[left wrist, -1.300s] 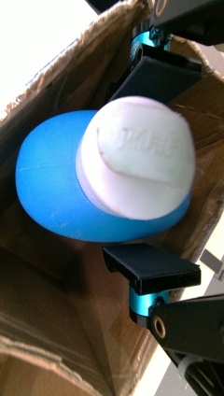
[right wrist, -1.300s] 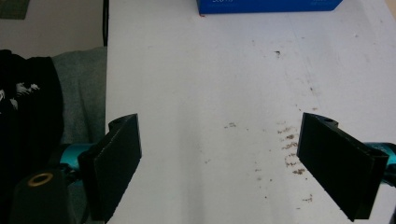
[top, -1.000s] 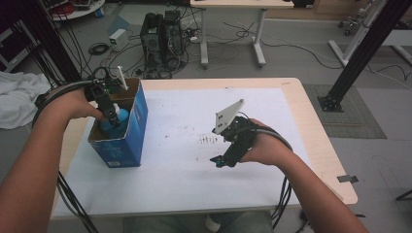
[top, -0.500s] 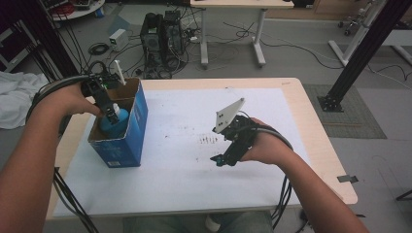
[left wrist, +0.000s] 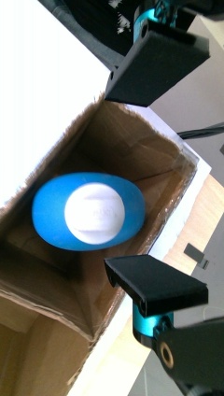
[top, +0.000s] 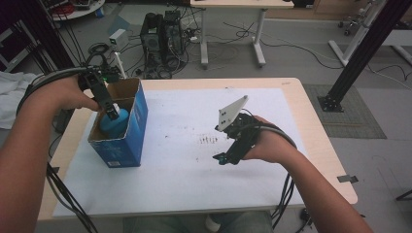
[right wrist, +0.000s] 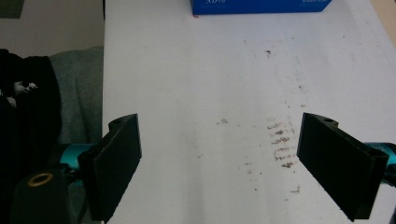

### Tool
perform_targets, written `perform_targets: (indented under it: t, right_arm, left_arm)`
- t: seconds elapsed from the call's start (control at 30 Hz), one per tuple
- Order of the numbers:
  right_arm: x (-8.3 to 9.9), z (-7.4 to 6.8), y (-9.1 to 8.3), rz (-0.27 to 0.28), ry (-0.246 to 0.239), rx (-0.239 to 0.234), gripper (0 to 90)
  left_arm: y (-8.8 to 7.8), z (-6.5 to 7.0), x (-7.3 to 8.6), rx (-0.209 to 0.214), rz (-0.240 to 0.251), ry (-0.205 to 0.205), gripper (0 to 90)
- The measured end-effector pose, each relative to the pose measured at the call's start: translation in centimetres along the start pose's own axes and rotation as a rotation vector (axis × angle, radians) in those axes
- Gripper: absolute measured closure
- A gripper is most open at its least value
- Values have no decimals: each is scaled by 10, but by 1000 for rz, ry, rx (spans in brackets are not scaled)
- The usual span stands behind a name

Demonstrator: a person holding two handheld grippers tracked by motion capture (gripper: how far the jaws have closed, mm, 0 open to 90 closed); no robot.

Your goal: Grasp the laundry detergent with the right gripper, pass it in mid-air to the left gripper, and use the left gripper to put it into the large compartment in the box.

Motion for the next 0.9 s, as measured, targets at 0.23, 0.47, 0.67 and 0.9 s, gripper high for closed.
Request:
perform_targets:
  t: [0.23,0.47,0.67,0.9]
  right_arm:
    - [2,5,-7,-29,18,0,130]
    - [0,12,-15,-56,6,9,130]
    - [-2,16,-20,-101,1,2,130]
    - [0,25,-22,-195,-1,-26,130]
  left_arm:
    - [-12,22,-16,-1,-5,101,122]
    - [-7,59,-41,24,-29,293,92]
    - [6,82,-61,39,-38,377,92]
    - [18,99,-77,57,-31,444,92]
Point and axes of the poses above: each handheld gripper's, and its own axes: y roughly forward along the jaws, x roughly out of its underside, z roughly to its right, the point moved 2 cm from there along y, roughly forward along the jaws, and after that the axes turned 5 degrees about z, right-handed, at the moved point
